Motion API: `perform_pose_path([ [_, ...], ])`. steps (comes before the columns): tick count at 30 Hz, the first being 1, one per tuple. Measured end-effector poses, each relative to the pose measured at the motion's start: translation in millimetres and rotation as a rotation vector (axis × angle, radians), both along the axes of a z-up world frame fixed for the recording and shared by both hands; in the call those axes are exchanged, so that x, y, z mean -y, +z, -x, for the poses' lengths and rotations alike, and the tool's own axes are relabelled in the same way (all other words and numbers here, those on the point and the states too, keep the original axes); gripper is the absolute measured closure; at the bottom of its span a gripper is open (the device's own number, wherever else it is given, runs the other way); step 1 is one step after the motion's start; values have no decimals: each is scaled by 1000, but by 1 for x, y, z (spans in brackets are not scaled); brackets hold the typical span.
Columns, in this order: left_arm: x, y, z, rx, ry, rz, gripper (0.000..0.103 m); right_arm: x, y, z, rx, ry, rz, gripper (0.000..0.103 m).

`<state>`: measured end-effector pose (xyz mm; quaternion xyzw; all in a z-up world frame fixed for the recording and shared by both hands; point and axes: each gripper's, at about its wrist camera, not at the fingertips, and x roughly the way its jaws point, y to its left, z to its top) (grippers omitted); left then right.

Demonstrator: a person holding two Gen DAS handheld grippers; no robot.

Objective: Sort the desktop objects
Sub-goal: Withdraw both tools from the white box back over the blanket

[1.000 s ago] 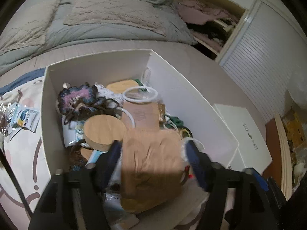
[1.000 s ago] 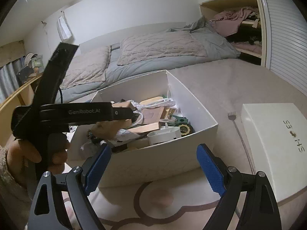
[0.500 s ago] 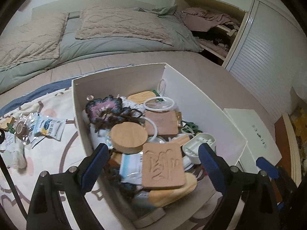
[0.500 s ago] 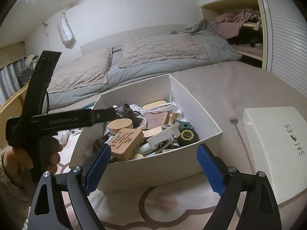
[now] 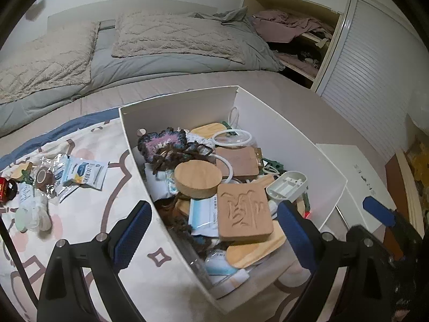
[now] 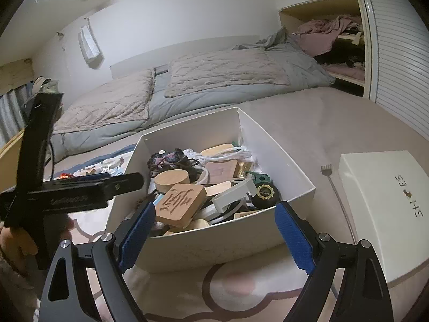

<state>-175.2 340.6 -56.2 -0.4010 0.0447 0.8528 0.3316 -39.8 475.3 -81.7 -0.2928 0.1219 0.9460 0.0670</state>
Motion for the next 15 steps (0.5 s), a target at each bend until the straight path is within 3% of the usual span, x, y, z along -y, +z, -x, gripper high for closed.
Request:
perform_pose_path([
  [15, 48, 13, -18, -30, 26, 15, 8, 13, 9, -9, 9, -24, -23, 13],
])
